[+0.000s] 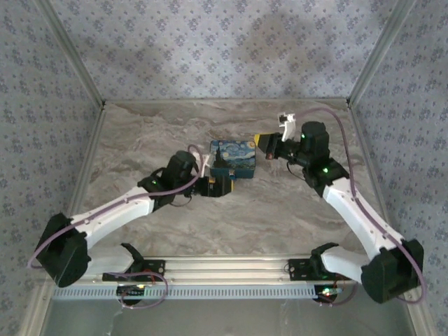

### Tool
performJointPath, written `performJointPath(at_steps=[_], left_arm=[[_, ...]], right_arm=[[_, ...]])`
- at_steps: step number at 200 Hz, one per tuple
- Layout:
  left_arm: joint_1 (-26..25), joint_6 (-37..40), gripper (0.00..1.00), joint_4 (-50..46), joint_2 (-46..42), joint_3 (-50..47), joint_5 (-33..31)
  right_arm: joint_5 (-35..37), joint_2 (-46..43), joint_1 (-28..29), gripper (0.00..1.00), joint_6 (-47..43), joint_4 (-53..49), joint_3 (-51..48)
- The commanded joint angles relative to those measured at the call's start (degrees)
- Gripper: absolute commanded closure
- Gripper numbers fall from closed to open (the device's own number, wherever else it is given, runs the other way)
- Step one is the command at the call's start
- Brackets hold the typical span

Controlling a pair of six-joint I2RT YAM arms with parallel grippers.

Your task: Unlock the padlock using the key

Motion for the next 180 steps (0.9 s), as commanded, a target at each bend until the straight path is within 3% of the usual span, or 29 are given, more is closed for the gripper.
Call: performJointPath(at_steps=[1,42,106,180], left_arm=[[-0.7,-1.5,0.0,12.9,2.2,-5.0,-8.8],[-0.8,0.4,0.0,34.2,10.7,-12.8,-12.4],[-1.0,3.6,0.0,49.1,26.4,-10.2,-13.6],[-2.1,8.3,0.01,51.9,35.4,-4.0,-14.1]], right_arm=[[8.0,7.0,-0.6,1.0,-5.5,-4.2,5.0],[14.2,21.5,-1.0,1.0,-7.3,-3.4,13.3],[20.3,38.4,-1.3,1.0,-10.4,-5.5,25.2],[21.1,47.9,-1.3,1.0,-12.3,-9.1,30.8]])
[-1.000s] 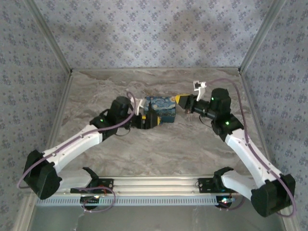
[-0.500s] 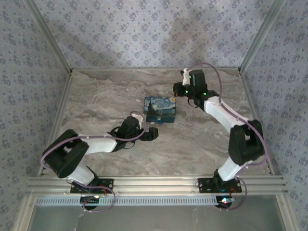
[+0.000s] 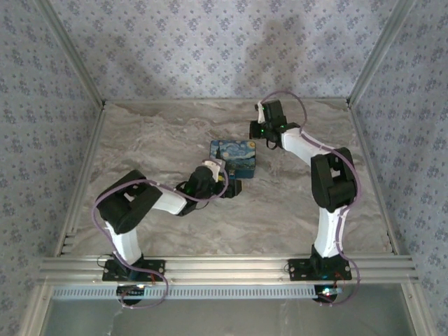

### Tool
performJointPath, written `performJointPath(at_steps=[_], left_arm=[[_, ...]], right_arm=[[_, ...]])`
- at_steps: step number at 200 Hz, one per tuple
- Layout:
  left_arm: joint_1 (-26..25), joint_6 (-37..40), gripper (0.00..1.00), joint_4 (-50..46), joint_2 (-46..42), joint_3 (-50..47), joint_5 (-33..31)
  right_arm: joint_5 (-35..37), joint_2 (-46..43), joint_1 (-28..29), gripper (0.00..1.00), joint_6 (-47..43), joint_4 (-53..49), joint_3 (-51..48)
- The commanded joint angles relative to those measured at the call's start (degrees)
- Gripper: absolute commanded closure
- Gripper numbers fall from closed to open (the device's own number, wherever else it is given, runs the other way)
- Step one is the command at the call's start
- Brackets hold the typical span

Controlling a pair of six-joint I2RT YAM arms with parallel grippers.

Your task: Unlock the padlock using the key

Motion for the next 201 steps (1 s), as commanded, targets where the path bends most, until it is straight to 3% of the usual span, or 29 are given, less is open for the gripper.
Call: performJointPath(at_steps=[1,35,120,201], left_arm=[[-0.3,1.9,0.01,3.1,2.7,1.9,0.3],[-0.3,1.9,0.04,4.5,5.5,3.9,3.0],[1.2,1.2,0.23,8.0,10.0,7.8,14.4],[3.2,-4.8,0.22,22.1,13.3,5.0,17.8]], right_arm=[[0.6,2.0,0.0,1.0,-1.5,-2.3,3.1],[-0.9,3.6,0.4,1.0,-1.2,-2.1,3.1],[-1.4,4.1,1.2,1.0,-1.6,-1.1,0.3],[-1.7,3.0,1.2,1.0,-1.5,-0.3,-0.7]])
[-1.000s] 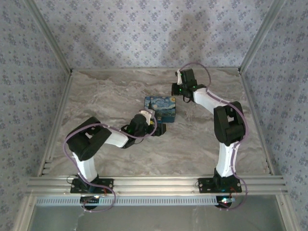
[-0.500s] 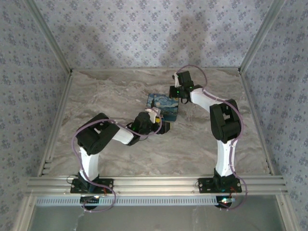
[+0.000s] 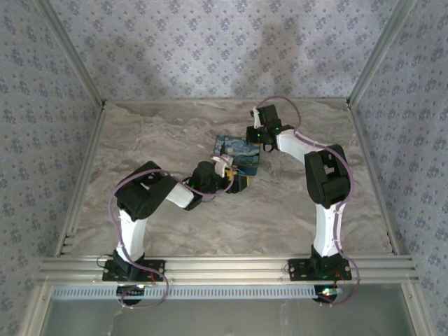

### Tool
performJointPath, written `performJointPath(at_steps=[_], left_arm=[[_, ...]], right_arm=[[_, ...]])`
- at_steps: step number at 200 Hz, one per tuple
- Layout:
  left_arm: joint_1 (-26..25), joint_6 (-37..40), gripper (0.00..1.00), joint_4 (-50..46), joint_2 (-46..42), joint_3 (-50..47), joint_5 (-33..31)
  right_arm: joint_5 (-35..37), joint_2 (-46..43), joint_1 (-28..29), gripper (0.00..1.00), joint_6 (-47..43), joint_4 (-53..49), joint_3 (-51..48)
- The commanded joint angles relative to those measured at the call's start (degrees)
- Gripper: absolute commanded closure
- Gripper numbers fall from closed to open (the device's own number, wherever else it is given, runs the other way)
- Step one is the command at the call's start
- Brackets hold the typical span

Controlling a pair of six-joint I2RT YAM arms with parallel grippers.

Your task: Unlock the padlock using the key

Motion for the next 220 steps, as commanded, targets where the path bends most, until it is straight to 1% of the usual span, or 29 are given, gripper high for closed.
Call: performJointPath(at_steps=[1,27,36,80,103,112,123,129,161,180,188,204,220], left_arm=[[0.5,-3.1,0.22,8.2,2.3,-0.9,3.2],[0.8,-4.5,0.3,11.5,3.1,-1.8,4.9],[1.0,-5.2,0.34,13.0,3.5,-2.2,5.6],[1.1,-7.1,0.31,16.0,4.9,-3.2,6.0],[1.1,-8.7,0.35,17.2,5.8,-2.5,7.6],[1.0,-9.1,0.38,17.6,6.1,-2.2,8.1],[0.9,-9.3,0.44,17.0,6.3,-1.8,8.5],[0.9,-9.3,0.45,16.7,6.5,-1.7,8.8],[0.6,-9.8,0.44,16.7,6.7,-2.0,8.1],[0.5,-9.8,0.41,14.8,6.7,-1.8,7.1],[0.5,-9.6,0.4,14.1,6.2,-2.4,5.8],[0.5,-8.4,0.34,12.8,4.0,-4.6,2.1],[0.3,-5.8,0.3,8.5,0.9,-6.3,-1.2]], right_arm=[[-0.9,-0.4,0.1,1.0,-0.9,-0.4,-0.9],[-0.9,-0.4,0.2,1.0,-0.9,-0.2,-1.3],[-0.8,-0.4,0.2,1.0,-0.9,-0.1,-1.5],[-1.1,-0.4,0.2,1.0,-0.6,0.7,-2.0],[-1.2,-0.4,0.2,1.0,-0.5,0.8,-2.1],[-1.1,-0.4,0.2,1.0,-0.5,0.8,-2.0],[-1.2,-0.5,0.2,1.0,-0.5,0.8,-2.0],[-1.2,-0.5,0.2,1.0,-0.5,0.8,-2.0],[-1.2,-0.5,0.2,1.0,-0.4,1.0,-2.2],[-1.2,-0.5,0.3,1.0,-0.4,1.1,-2.4],[-1.2,-0.6,0.3,1.0,-0.4,1.1,-2.5],[-1.0,-0.9,0.2,1.0,-0.6,1.1,-2.5],[-1.0,-1.1,0.2,1.0,-0.6,1.1,-2.6]])
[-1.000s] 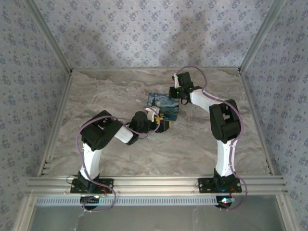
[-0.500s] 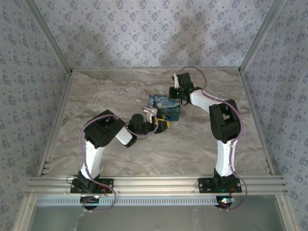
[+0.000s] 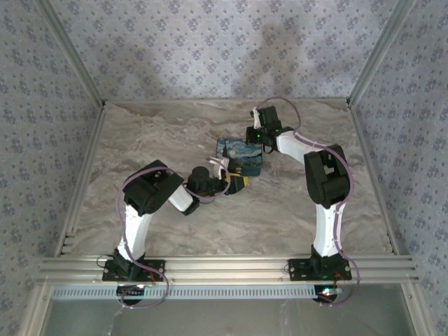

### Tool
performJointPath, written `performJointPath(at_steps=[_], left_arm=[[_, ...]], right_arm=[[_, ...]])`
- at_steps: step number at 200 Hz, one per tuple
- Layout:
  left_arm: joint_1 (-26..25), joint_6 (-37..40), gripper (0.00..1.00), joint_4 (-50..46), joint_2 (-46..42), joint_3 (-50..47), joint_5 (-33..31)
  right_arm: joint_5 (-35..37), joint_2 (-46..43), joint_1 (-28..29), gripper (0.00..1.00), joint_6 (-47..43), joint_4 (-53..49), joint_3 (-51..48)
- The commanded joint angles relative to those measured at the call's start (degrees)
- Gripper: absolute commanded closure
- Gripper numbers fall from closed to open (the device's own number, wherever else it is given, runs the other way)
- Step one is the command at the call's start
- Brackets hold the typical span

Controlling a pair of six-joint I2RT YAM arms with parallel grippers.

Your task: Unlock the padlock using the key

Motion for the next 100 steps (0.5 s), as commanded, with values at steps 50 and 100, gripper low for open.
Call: performJointPath(at_steps=[50,100], left_arm=[[-2.2,11.4,0.26,-21.0,-9.1,-2.2,-15.9],[-4.4,14.1,0.25,-27.5,-6.4,3.6,-18.6]], right_arm=[[-0.2,-1.3,0.5,1.0,-0.7,-2.2,-0.1],[-0.2,-0.5,1.1,1.0,-0.6,-3.2,1.1]])
